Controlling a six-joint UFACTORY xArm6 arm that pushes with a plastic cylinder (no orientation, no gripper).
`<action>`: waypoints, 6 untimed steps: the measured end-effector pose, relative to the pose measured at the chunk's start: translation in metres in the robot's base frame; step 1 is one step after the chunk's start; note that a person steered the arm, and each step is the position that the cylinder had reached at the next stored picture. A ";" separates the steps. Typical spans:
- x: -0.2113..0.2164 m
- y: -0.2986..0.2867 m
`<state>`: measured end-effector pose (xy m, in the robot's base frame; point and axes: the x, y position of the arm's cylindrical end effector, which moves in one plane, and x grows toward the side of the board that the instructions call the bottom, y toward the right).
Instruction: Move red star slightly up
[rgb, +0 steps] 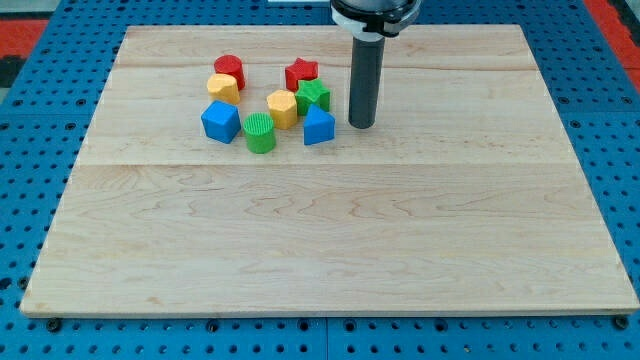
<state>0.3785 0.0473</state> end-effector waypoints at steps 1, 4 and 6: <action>0.000 0.000; 0.069 -0.091; -0.003 -0.227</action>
